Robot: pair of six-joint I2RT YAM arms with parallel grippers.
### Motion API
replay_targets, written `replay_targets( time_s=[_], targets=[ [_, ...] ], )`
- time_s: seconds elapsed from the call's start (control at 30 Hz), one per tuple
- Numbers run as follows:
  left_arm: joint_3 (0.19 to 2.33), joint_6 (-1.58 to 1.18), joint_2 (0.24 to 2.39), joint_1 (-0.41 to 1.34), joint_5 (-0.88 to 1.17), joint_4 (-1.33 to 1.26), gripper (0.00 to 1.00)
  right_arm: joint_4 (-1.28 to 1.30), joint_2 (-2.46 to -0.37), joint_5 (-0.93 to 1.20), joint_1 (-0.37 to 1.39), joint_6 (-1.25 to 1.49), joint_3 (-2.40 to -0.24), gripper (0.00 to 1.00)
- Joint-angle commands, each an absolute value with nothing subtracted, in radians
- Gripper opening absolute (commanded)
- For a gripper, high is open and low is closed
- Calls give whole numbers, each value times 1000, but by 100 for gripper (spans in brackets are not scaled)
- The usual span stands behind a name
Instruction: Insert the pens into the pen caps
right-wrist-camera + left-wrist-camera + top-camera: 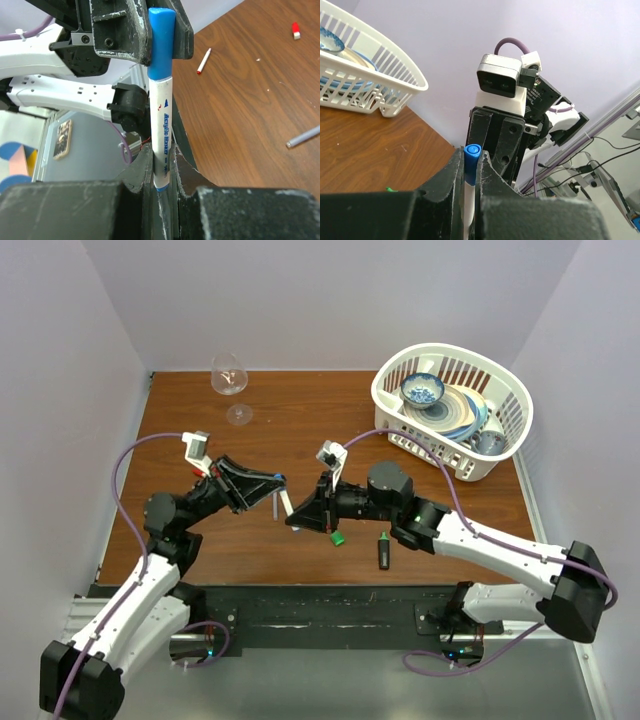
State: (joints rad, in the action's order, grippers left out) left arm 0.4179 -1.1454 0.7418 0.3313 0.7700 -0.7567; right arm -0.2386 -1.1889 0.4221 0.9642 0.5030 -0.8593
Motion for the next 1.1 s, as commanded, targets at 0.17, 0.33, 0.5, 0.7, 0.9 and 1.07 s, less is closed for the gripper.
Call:
replay_targets(
  time_s=[0.17,0.33,0.5,0.7,0.9,1.07],
  targets=[
    [314,-1187,672,402,965,-761,0,-410,-1210,325,907,439,-1097,0],
    [325,-1068,657,414,996,-640,0,-370,-1213,341,899,428,-1149,0],
    [288,-1069,661,477,962,-683,0,-353,-1226,333,890,414,-1172,0],
    [256,-1046,710,546,963,-715,0,-354,-1238,328,868,384,-1195,0],
    [258,-1055,735,548,1008,-738,0,-377,-1215,385,776,405,-1193,0],
    [267,-1078,770,551,1035,-787,0,-408,-1200,422,758,413,-1167,0]
  ],
)
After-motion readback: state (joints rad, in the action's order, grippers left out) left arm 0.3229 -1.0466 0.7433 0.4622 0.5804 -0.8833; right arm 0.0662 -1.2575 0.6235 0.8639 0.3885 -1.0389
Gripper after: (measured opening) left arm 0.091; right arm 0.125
